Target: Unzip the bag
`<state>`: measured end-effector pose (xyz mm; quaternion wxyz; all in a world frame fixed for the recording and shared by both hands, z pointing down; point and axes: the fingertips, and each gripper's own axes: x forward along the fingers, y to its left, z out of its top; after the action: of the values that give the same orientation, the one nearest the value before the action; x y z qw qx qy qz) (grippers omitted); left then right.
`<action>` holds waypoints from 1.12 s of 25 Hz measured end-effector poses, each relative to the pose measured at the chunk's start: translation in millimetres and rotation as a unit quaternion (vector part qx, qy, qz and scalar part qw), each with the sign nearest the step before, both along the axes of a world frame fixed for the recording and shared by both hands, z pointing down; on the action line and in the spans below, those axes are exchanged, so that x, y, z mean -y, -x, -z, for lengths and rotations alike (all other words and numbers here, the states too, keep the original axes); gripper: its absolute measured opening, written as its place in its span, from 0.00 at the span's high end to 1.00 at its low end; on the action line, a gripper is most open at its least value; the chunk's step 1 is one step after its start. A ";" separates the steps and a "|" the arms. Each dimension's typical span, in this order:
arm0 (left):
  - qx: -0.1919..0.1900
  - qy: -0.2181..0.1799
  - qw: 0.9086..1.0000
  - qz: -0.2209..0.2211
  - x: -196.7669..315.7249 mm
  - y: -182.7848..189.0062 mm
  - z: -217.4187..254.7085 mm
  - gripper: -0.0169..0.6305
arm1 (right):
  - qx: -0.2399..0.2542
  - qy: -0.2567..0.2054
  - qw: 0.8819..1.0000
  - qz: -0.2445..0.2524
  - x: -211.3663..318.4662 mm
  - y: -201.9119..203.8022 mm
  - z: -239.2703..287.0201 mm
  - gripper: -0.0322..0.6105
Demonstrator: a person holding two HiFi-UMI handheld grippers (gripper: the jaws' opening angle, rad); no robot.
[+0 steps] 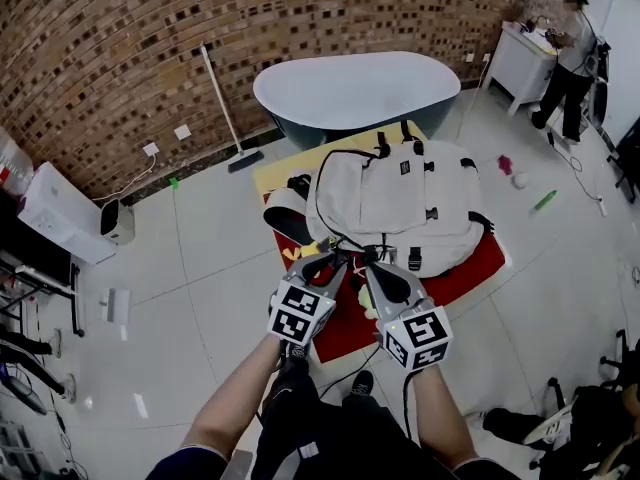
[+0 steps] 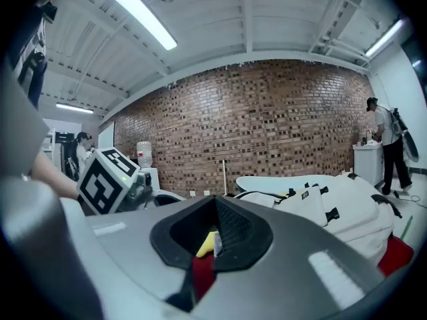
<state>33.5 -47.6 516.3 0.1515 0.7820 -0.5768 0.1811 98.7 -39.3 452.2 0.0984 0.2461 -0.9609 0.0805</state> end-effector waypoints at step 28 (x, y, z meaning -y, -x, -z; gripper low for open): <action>0.101 0.141 0.968 -0.181 61.9 26.7 -101.2 0.94 | -0.211 0.035 0.977 -0.019 84.2 62.3 -112.7 0.94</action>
<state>6.8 -109.5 617.5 0.1661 0.8218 -0.4067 0.3628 36.4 -123.4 564.9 0.3056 0.2724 -0.9102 0.0628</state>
